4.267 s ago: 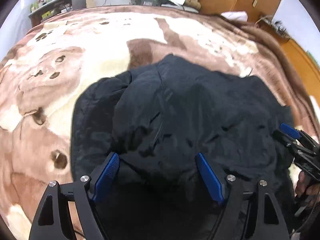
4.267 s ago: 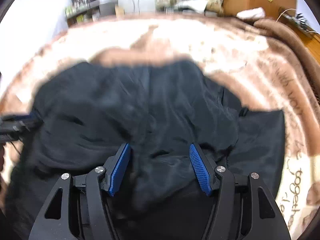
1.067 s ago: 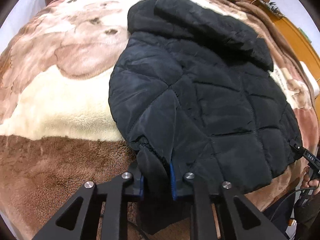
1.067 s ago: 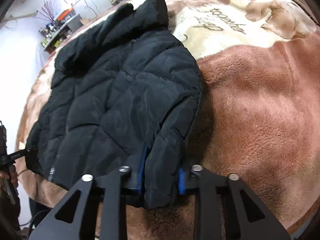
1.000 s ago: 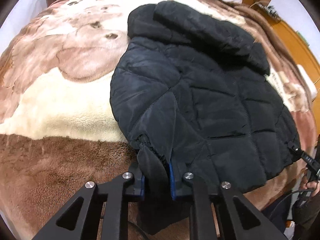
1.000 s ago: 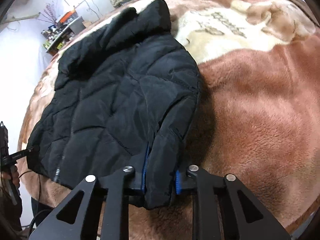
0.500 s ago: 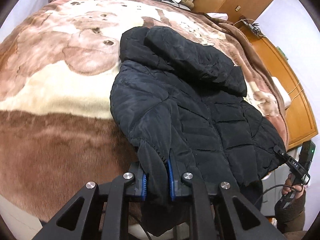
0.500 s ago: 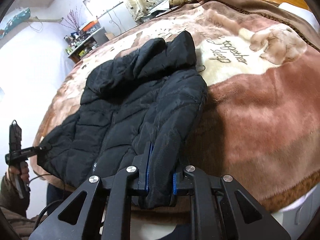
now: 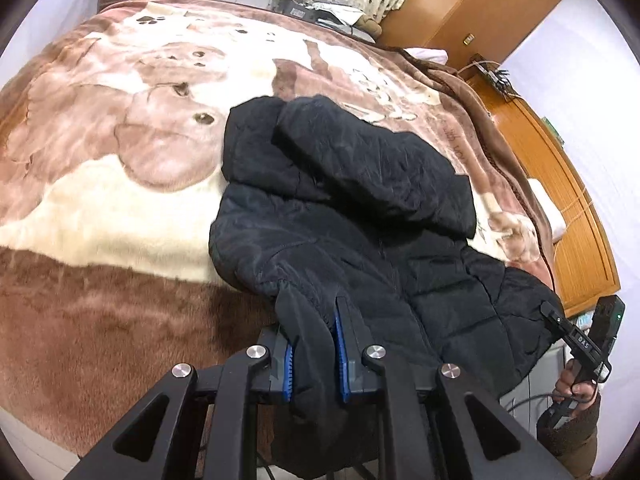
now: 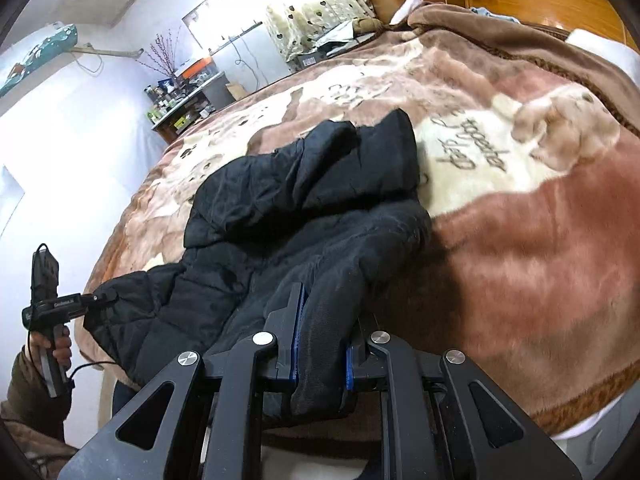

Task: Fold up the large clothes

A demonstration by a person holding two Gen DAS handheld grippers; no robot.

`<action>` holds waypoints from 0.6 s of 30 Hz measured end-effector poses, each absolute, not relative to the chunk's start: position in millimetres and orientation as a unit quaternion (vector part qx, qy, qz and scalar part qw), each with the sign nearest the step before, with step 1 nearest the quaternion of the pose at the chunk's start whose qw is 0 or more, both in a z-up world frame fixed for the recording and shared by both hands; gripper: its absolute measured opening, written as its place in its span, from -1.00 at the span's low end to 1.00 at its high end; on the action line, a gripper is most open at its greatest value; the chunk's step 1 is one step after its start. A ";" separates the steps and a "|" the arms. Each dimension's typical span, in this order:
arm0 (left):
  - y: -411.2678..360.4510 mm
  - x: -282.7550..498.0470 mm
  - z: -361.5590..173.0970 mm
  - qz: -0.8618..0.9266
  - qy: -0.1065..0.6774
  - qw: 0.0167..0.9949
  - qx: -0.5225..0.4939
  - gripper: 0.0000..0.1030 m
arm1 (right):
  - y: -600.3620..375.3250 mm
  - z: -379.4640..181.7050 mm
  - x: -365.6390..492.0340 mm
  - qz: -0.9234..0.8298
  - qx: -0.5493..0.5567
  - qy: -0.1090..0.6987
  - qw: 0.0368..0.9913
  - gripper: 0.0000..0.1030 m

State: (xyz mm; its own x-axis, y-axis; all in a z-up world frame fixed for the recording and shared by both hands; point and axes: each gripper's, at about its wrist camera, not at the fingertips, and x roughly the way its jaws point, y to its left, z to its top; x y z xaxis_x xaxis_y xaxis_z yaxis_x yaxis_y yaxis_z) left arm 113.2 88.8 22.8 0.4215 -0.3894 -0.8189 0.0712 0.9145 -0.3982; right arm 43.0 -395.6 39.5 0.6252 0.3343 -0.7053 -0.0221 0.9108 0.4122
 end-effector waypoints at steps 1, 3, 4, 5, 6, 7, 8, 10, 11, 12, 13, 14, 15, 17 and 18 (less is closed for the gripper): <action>89.2 114.6 21.6 -0.137 0.518 0.830 -0.154 -0.68 | -393.9 40.1 47.0 0.099 0.182 0.420 0.883 -0.70; 89.7 119.0 15.4 -0.131 0.523 0.828 -0.154 -0.68 | -392.2 38.1 52.5 0.093 0.175 0.422 0.885 -0.70; 90.3 121.2 9.5 -0.126 0.529 0.825 -0.154 -0.68 | -392.2 33.2 57.2 0.091 0.181 0.426 0.882 -0.70; 91.1 123.3 1.9 -0.119 0.536 0.822 -0.152 -0.68 | -391.4 29.1 59.8 0.089 0.183 0.431 0.879 -0.70; 92.0 123.6 -4.9 -0.112 0.542 0.819 -0.152 -0.68 | -391.1 25.8 60.9 0.087 0.182 0.433 0.878 -0.69; 92.9 123.2 -13.9 -0.108 0.549 0.814 -0.155 -0.68 | -389.3 20.7 62.2 0.080 0.178 0.437 0.878 -0.69; 92.0 121.6 -21.7 -0.107 0.555 0.811 -0.151 -0.66 | -387.3 13.5 63.5 0.074 0.176 0.444 0.875 -0.69; 86.3 114.4 -39.0 -0.091 0.575 0.805 -0.116 -0.64 | -384.5 0.7 63.0 0.073 0.167 0.458 0.870 -0.68; 82.2 108.5 -44.1 -0.089 0.577 0.807 -0.093 -0.64 | -382.0 -6.4 59.9 0.063 0.157 0.469 0.867 -0.68; 81.2 100.7 -49.0 -0.092 0.575 0.808 -0.089 -0.62 | -379.5 -10.3 56.6 0.060 0.142 0.474 0.867 -0.68; 82.8 95.8 -52.1 -0.090 0.577 0.806 -0.096 -0.61 | -376.8 -13.3 51.9 0.060 0.126 0.476 0.868 -0.66; 85.0 90.3 -55.6 -0.086 0.578 0.805 -0.099 -0.54 | -375.2 -16.9 45.4 0.056 0.112 0.482 0.867 -0.65; 86.7 85.9 -58.6 -0.082 0.579 0.805 -0.097 -0.50 | -376.7 -19.3 42.1 0.054 0.109 0.485 0.866 -0.65; 88.7 75.9 -66.2 -0.072 0.585 0.803 -0.090 -0.38 | -381.3 -24.3 35.1 0.045 0.109 0.491 0.863 -0.64; 89.6 71.3 -69.7 -0.075 0.587 0.801 -0.091 -0.32 | -382.3 -25.8 32.7 0.039 0.104 0.492 0.863 -0.64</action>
State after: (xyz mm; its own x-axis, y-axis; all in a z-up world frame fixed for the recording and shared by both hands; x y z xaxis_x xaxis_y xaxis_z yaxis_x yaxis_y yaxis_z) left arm 71.3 89.6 -69.7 0.2989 -0.2277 -0.9267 0.0138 0.9720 -0.2344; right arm 32.7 -382.3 -25.8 0.5118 0.1705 -0.8420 0.0350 0.9752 0.2187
